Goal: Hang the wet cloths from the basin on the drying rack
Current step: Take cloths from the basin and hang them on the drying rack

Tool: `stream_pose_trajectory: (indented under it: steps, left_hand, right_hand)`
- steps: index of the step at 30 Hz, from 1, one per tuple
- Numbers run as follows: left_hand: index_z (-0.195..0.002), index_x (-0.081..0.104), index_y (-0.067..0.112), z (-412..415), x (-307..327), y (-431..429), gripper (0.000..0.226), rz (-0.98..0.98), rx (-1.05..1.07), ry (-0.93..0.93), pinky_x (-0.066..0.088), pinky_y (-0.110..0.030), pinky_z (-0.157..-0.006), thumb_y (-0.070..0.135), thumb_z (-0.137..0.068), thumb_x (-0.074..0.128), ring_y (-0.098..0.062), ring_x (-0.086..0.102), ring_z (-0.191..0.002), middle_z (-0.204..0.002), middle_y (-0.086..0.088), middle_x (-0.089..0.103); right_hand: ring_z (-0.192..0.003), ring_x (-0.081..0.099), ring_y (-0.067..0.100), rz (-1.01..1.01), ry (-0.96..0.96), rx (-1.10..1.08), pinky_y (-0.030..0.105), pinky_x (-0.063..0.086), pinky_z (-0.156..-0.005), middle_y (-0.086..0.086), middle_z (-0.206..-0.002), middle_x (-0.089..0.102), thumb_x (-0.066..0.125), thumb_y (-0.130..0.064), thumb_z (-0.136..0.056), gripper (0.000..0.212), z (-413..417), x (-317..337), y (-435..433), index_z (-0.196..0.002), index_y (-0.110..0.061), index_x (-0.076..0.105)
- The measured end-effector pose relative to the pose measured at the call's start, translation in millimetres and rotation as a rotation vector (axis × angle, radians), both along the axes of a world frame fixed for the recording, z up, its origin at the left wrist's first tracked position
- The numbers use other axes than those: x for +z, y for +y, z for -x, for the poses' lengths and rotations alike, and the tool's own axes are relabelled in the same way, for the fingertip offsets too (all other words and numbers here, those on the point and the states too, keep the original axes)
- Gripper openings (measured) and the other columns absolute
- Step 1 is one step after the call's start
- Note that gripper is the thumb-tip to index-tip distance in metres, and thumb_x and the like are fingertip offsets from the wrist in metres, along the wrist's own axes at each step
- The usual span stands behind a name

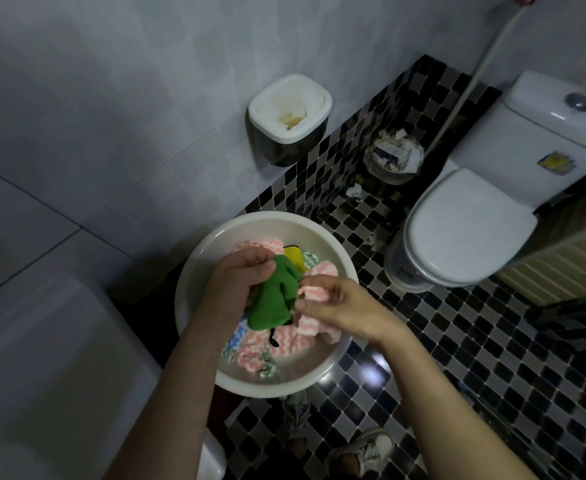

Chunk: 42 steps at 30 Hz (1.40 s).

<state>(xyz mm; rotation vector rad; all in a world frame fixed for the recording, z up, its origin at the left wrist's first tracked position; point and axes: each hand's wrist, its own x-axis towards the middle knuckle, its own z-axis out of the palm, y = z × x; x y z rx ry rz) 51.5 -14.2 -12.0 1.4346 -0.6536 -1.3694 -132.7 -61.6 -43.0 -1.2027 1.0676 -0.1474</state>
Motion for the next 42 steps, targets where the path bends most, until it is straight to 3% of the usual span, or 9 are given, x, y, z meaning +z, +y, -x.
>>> stream_pose_trajectory:
  steps: [2, 4, 7, 15, 20, 26, 35, 39, 42]
  left_hand:
    - [-0.083, 0.068, 0.005, 6.6, 12.9, -3.5, 0.017, 0.021, -0.029, 0.111, 0.048, -0.032, -0.069, 0.015, -0.074, 0.058, -0.025, 0.06, -0.073, -0.08, -0.017, 0.065]
    - [-0.087, 0.066, 0.004, 13.0, 23.2, -7.2, 0.02, 0.017, -0.021, 0.167, 0.049, -0.036, -0.072, 0.018, -0.076, 0.057, -0.029, 0.06, -0.077, -0.087, -0.023, 0.064]
    - [-0.079, 0.069, 0.013, 21.8, 38.4, -12.3, 0.011, 0.045, 0.024, 0.136, 0.049, -0.039, -0.074, 0.017, -0.081, 0.059, -0.029, 0.059, -0.078, -0.085, -0.021, 0.063]
    - [-0.088, 0.06, 0.033, 43.4, 54.7, -19.7, 0.017, 0.194, 0.016, -0.706, 0.05, -0.032, -0.071, 0.018, -0.086, 0.068, -0.01, 0.058, -0.078, -0.085, 0.011, 0.059]
    - [-0.099, 0.063, 0.034, 57.0, 78.2, -5.2, 0.041, 0.346, -0.477, -0.221, 0.048, -0.022, -0.084, 0.011, -0.069, 0.079, -0.007, 0.059, -0.095, -0.097, 0.012, 0.062]
    - [-0.091, 0.069, 0.026, 92.4, 89.2, -17.7, 0.027, 0.394, -0.394, -0.287, 0.051, -0.017, -0.078, 0.001, -0.082, 0.069, 0.001, 0.067, -0.084, -0.085, 0.015, 0.074]
    - [-0.077, 0.071, -0.003, 200.7, 145.9, -52.7, 0.032, 0.468, -0.497, 0.031, 0.049, -0.028, -0.064, 0.028, -0.083, 0.062, -0.022, 0.06, -0.066, -0.071, -0.014, 0.066]
    - [-0.063, 0.05, -0.018, 271.2, 181.7, -63.2, 0.056, 0.633, -0.619, -0.243, 0.025, -0.028, -0.05, 0.03, -0.086, 0.069, -0.017, 0.033, -0.053, -0.057, -0.014, 0.037]
    - [-0.043, 0.05, 0.009, 325.8, 204.2, -65.6, 0.057, 0.658, -0.809, -0.523, 0.022, -0.025, -0.048, 0.045, -0.079, 0.073, -0.014, 0.032, -0.044, -0.045, -0.012, 0.032]
  right_hand:
    - [-0.105, 0.068, 0.026, 0.113, -0.011, 0.034, 0.048, 0.051, -0.098, 0.004, -0.115, 0.071, 0.083, -0.043, -0.066, 0.062, 0.4, 11.9, 2.8, -0.12, -0.02, 0.064]
    - [-0.098, 0.07, 0.016, 0.231, -0.028, -0.021, 0.039, 0.054, -0.094, 0.0, -0.107, 0.073, 0.078, -0.032, -0.077, 0.034, -0.6, 23.2, 1.5, -0.106, -0.015, 0.072]
    - [-0.063, 0.067, 0.004, 0.223, -0.107, -0.166, 0.014, 0.053, -0.063, 0.001, -0.079, 0.073, 0.063, -0.01, -0.091, 0.012, 7.0, 54.4, -1.8, -0.089, -0.002, 0.072]
    - [-0.091, 0.066, 0.032, -0.372, -0.342, -0.494, 0.04, 0.055, -0.082, 0.022, -0.103, 0.067, 0.067, -0.02, -0.074, 0.052, 32.3, 108.3, -14.9, -0.121, 0.002, 0.062]
    - [-0.092, 0.063, 0.029, -0.437, -0.5, -0.473, 0.039, 0.052, -0.089, 0.018, -0.102, 0.064, 0.07, -0.026, -0.068, 0.04, 52.5, 125.4, -16.5, -0.101, -0.004, 0.064]
    - [-0.097, 0.066, 0.03, -0.384, -0.618, -0.455, 0.041, 0.048, -0.097, 0.019, -0.106, 0.068, 0.081, -0.029, -0.053, 0.057, 94.2, 149.3, -9.9, -0.102, -0.005, 0.066]
    - [-0.07, 0.064, 0.026, 0.036, -0.315, -0.865, 0.032, 0.052, -0.07, 0.015, -0.077, 0.067, 0.065, -0.017, -0.077, 0.014, 204.1, 178.0, 17.6, -0.082, -0.004, 0.069]
    - [-0.061, 0.066, 0.021, 0.363, -0.074, -0.81, 0.027, 0.052, -0.062, 0.014, -0.071, 0.071, 0.069, -0.033, -0.085, 0.031, 265.2, 193.9, 44.0, -0.077, -0.004, 0.072]
    - [-0.079, 0.072, 0.022, 0.496, -0.074, -0.709, 0.032, 0.055, -0.077, 0.009, -0.082, 0.076, 0.075, -0.031, -0.081, 0.025, 308.0, 217.3, 66.7, -0.095, -0.011, 0.076]
